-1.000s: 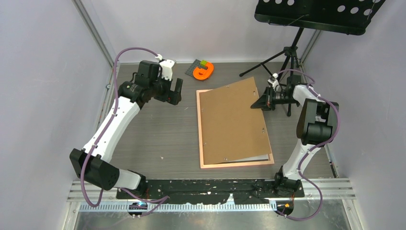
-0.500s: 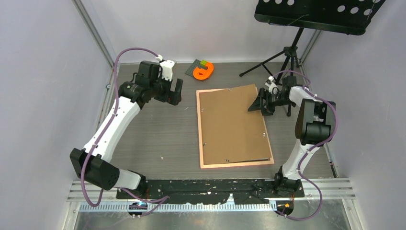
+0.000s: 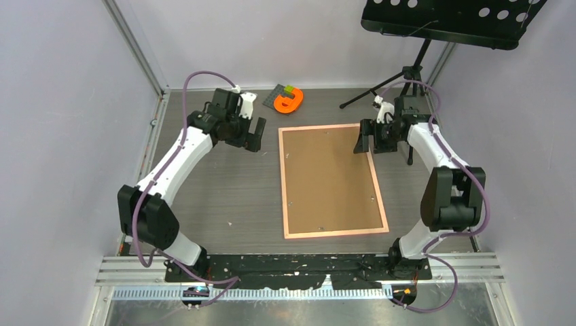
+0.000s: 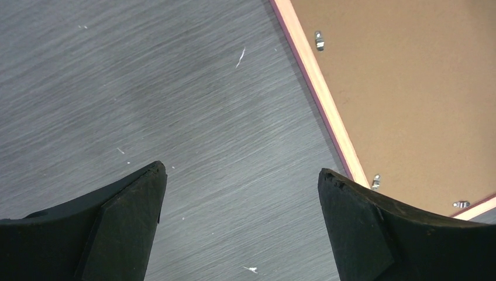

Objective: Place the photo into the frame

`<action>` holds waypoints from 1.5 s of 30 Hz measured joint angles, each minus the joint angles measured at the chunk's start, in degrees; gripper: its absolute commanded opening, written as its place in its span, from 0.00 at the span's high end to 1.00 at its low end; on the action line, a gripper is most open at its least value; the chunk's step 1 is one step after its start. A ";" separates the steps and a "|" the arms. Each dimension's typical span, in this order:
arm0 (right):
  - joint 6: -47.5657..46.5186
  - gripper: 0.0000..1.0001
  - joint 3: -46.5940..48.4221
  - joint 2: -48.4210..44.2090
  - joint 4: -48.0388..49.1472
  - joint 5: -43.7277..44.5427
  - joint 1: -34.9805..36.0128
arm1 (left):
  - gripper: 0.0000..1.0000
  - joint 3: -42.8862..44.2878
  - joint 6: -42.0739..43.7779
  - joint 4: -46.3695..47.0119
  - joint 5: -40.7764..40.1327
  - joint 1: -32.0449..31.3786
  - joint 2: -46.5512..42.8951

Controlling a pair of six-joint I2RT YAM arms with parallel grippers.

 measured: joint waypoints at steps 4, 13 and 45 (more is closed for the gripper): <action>-1.14 0.12 -0.02 -4.72 -0.13 5.18 1.07 | 0.00 -0.50 -0.31 0.83 0.33 0.00 2.75; -2.95 0.16 -4.46 -5.51 1.38 10.62 0.90 | 0.01 -0.52 -3.37 3.45 2.93 -0.72 7.72; -4.04 0.22 -12.22 3.72 9.29 2.78 4.17 | 0.07 14.27 -12.37 2.05 6.36 -4.61 32.30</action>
